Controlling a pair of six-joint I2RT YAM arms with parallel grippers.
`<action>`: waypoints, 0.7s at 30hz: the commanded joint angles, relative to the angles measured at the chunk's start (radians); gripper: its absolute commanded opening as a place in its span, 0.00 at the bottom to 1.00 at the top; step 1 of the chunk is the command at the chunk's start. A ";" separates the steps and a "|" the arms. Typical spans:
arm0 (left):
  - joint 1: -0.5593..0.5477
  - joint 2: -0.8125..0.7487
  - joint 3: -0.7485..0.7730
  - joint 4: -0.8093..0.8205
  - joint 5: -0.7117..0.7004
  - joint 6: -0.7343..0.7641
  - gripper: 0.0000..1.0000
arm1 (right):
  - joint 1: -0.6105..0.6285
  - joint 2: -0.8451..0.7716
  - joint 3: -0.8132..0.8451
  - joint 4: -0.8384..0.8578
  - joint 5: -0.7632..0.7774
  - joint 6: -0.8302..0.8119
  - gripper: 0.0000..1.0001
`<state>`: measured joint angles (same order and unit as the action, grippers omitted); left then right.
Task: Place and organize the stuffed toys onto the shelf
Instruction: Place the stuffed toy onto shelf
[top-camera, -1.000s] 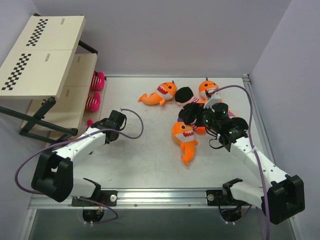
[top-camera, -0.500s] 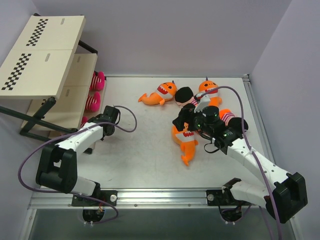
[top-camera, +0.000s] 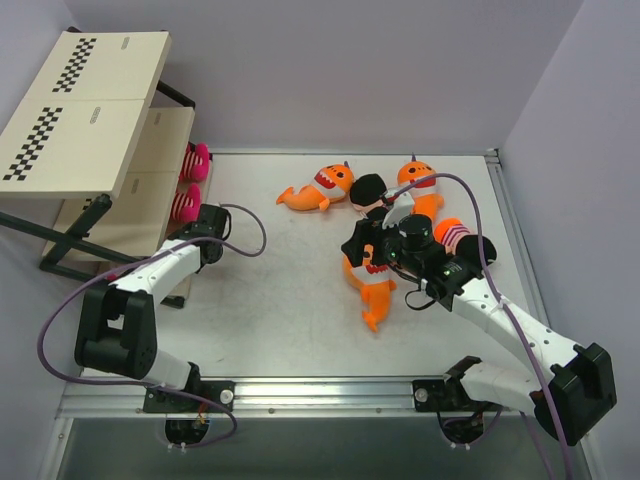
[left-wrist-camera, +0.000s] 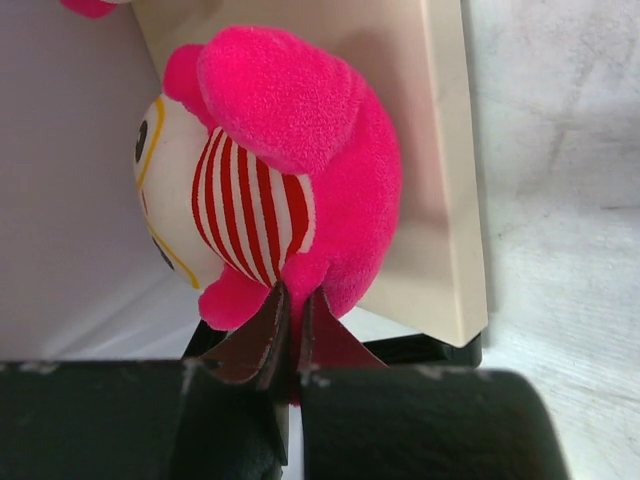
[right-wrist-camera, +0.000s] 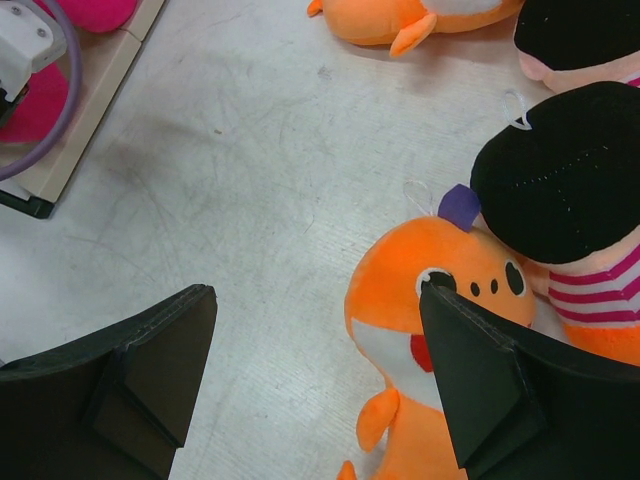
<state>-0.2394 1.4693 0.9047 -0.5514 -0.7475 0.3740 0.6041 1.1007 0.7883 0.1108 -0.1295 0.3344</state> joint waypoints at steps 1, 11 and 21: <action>0.020 0.019 0.046 0.079 -0.003 0.051 0.03 | 0.006 -0.025 0.034 0.013 0.025 -0.017 0.85; 0.023 0.020 0.002 0.166 0.034 0.128 0.03 | 0.008 -0.012 0.032 0.024 0.014 -0.015 0.85; 0.022 -0.035 -0.038 0.165 0.063 0.126 0.03 | 0.006 -0.006 0.028 0.036 0.001 -0.008 0.85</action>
<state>-0.2249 1.4857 0.8677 -0.4206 -0.7017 0.4953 0.6041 1.1011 0.7883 0.1089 -0.1272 0.3347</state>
